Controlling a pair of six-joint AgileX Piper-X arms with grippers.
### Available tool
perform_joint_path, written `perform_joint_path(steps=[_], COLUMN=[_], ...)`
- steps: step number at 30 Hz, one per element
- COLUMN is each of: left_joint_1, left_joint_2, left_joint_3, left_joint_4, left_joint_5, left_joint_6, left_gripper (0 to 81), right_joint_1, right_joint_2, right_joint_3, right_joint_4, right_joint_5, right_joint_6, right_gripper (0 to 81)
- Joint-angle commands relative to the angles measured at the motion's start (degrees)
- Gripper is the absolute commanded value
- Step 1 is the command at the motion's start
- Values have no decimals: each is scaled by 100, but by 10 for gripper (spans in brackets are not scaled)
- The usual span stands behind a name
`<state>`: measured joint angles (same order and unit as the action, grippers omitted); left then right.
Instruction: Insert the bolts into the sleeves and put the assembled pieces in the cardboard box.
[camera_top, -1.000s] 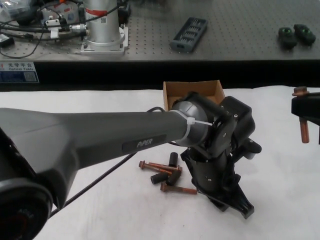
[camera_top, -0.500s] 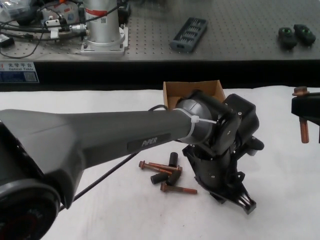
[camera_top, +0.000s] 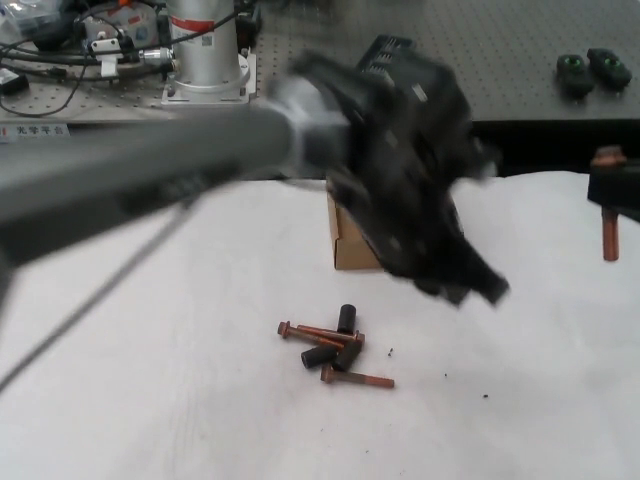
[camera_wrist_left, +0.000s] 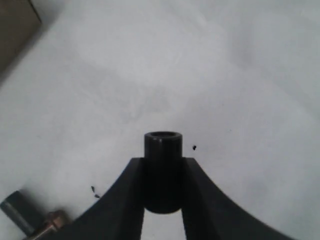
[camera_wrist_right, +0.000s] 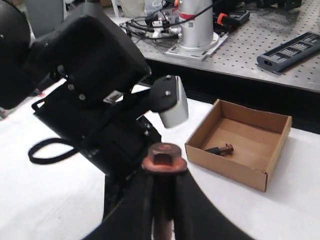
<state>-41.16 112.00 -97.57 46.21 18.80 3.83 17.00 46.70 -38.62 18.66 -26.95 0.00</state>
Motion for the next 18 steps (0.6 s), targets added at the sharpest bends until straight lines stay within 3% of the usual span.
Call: perform_joint_path(steps=[1,8,14,18], left_joint_1=[57,94,94,51], left_joint_2=[-333,-1888,-3316,-3643], left_joint_3=[-5,1768,4084,5050], left_joint_4=[12,-730,-3715,-5213], left_joint_5=[187,488,593,608], left_joint_6=[-69,-382,-1967,-2862], left_gripper=[17,17,17,17], right_joint_1=[-229,-207,-211,-175], right_joint_2=[17,441,1005,1251], right_joint_3=[-9,-9,-9,4], right_joint_4=[-334,-785,-1930,-2780], right_joint_5=[-592,-1131,-1524,-1717], right_joint_6=[454,866,1984,2811], right_gripper=[43,43,43,43])
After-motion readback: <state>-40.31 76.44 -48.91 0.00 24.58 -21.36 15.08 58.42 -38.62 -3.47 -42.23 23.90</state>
